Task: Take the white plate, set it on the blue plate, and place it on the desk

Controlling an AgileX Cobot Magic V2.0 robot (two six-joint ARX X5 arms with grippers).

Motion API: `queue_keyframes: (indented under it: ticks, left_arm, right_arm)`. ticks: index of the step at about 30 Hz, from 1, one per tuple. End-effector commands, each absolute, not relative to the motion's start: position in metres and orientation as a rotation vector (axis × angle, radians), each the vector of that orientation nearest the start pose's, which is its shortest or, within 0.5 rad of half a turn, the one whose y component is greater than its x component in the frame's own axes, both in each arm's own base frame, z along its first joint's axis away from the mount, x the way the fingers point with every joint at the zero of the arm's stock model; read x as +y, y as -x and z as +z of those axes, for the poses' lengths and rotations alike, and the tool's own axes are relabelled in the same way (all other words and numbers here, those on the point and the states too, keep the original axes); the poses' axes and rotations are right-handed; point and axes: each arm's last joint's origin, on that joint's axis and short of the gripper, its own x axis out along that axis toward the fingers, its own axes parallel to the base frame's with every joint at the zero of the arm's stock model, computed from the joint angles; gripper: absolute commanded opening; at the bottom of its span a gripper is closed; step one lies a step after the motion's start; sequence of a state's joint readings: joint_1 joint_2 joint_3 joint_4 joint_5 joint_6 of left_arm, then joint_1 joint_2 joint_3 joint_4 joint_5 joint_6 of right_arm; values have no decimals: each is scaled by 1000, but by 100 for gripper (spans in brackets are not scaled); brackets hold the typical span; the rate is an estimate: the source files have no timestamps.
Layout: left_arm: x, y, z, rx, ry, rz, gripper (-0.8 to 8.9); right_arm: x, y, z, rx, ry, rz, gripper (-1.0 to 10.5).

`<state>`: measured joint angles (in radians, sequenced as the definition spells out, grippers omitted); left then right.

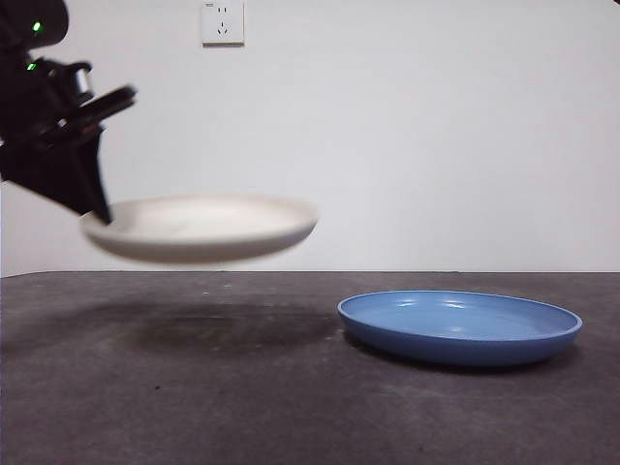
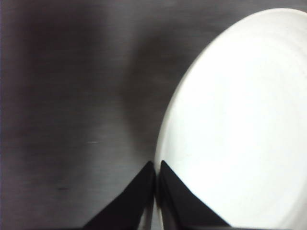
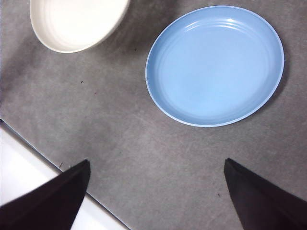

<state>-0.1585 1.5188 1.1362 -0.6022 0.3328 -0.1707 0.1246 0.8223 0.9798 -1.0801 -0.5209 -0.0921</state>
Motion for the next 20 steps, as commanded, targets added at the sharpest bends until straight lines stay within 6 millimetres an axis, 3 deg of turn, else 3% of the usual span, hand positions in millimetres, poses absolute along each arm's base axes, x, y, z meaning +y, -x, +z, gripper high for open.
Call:
queue_keyframes:
  ticks: [1,9,20]
  left_arm:
    - [-73,-304,261,1000,273,-408,9]
    - [-128,-306,263,952,270,-535,10]
    - [-198,-343,258,999,212,-615,10]
  right_arm:
    - [31,-128,326,873,-106,642,448]
    - [31,-127,328,861,-149,619,449]
    - [26,-103,352,744,-144,557,448]
